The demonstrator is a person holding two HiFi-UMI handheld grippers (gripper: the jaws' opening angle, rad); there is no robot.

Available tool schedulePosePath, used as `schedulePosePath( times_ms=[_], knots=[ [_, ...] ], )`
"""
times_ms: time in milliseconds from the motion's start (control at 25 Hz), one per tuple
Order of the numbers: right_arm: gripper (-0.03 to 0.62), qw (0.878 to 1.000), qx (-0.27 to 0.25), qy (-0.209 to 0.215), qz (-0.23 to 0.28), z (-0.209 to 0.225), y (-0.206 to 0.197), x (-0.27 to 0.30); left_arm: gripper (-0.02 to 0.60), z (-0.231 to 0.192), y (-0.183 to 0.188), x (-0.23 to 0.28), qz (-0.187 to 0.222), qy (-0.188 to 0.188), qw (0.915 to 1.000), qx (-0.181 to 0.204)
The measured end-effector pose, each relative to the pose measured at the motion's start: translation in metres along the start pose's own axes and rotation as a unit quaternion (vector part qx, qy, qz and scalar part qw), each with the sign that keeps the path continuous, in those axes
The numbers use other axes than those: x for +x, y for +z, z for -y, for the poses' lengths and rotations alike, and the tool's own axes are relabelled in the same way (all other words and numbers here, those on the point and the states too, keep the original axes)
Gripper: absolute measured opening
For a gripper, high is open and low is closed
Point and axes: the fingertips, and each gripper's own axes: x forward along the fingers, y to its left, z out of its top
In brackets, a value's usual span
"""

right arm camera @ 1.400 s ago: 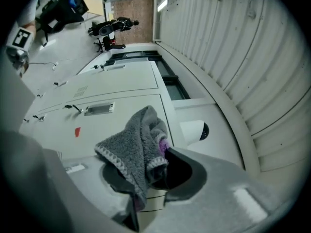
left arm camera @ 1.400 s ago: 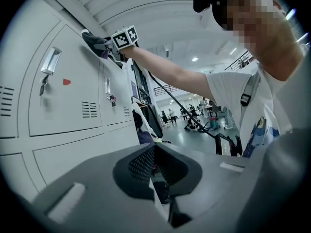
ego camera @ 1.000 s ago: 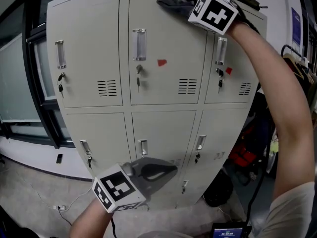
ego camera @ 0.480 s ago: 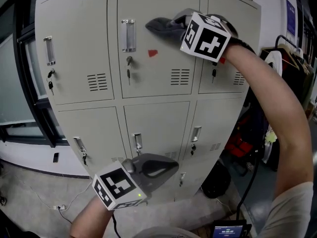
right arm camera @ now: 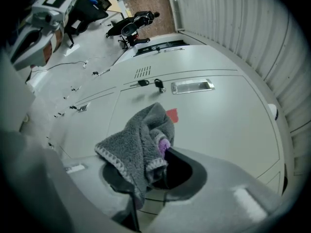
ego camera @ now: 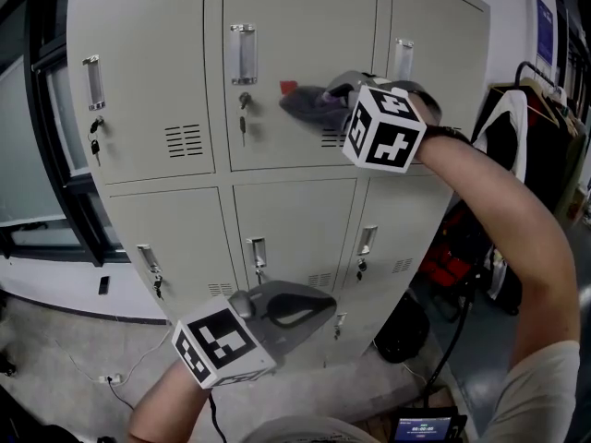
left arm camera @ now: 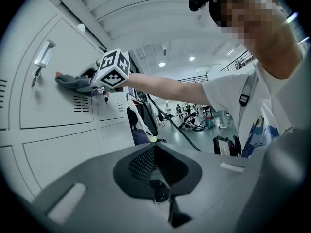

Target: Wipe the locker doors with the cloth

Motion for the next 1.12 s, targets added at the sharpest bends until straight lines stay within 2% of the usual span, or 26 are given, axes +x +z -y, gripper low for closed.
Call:
schedulePosePath(
  times_ms=[240,400,560,720,920,1120],
  knots=[
    [0.104,0.999,-0.022,0.041,-0.014,-0.060,-0.002,0.016,0.003,0.001,-0.003,-0.004,0.000,0.005,1.0000,0.000],
    [0.104,0.998,-0.031,0.055,-0.017,-0.066,0.001,0.012,0.003,0.003,-0.003,-0.009,0.002,0.006,1.0000,-0.006],
    [0.104,1.000,-0.014,0.022,0.006,-0.018,0.022,-0.008,0.003,-0.001,-0.001,-0.015,0.004,0.014,0.9999,-0.004],
    [0.104,0.999,0.001,-0.038,0.026,0.060,0.047,-0.030,0.003,-0.003,-0.003,-0.019,0.003,0.018,0.9998,-0.003],
    [0.104,0.992,0.025,-0.114,0.039,0.156,0.070,-0.055,0.003,-0.006,-0.003,-0.027,0.003,0.026,0.9996,-0.004],
    [0.104,0.987,0.033,-0.154,0.032,0.209,0.079,-0.059,0.003,-0.006,-0.002,-0.036,0.002,0.033,0.9994,0.000]
  ],
)
